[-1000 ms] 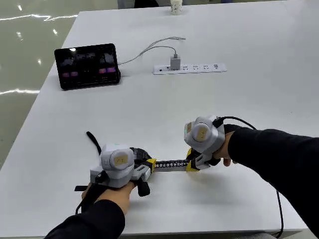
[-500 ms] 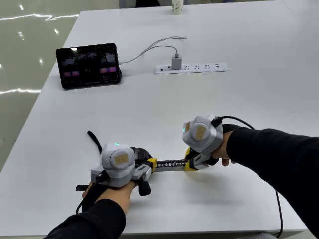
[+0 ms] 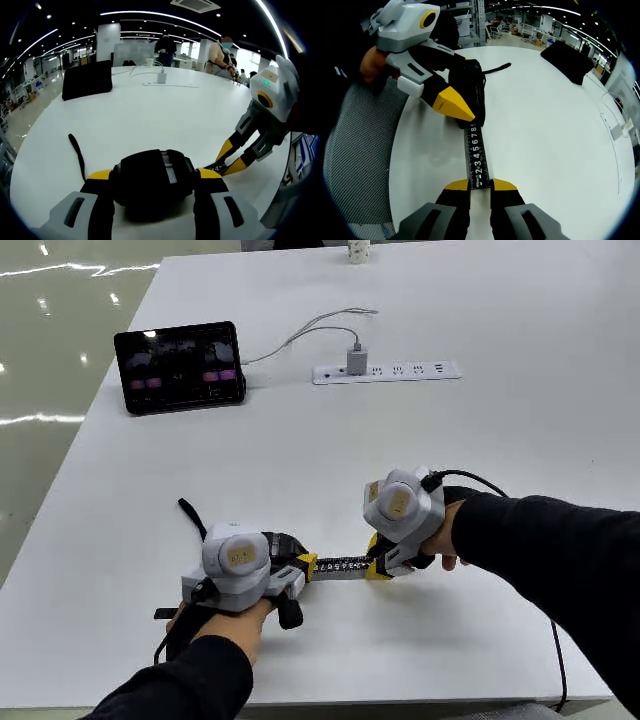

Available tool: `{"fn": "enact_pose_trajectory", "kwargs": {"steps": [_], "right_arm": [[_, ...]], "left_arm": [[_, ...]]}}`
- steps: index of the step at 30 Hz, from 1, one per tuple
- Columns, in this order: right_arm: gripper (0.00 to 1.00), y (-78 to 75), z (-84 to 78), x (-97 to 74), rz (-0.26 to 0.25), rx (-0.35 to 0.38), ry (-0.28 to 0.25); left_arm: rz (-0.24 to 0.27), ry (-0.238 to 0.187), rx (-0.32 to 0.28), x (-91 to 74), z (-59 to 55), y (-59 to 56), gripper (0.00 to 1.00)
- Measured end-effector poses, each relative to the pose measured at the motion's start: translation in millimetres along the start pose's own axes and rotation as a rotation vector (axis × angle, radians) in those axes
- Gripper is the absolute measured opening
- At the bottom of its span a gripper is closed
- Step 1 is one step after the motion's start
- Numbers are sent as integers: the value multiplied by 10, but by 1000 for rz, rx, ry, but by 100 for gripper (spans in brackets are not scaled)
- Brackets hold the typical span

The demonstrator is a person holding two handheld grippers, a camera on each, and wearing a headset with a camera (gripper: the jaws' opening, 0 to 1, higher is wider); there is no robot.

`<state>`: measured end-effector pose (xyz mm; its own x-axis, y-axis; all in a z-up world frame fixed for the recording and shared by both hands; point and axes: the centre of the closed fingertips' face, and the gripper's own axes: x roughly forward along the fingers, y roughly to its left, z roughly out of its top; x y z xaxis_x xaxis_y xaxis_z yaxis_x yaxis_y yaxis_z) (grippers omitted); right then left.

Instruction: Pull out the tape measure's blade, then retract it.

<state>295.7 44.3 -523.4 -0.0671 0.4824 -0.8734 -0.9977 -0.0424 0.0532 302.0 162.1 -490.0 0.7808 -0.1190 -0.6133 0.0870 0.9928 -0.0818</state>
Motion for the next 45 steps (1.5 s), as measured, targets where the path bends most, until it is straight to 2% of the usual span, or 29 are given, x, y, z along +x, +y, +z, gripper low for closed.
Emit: {"fn": "enact_pose_trajectory", "kwargs": {"steps": [45], "right_arm": [[11, 17, 254, 162, -8, 29, -63]], "left_arm": [[-11, -3, -18, -6, 3, 0, 59]]}}
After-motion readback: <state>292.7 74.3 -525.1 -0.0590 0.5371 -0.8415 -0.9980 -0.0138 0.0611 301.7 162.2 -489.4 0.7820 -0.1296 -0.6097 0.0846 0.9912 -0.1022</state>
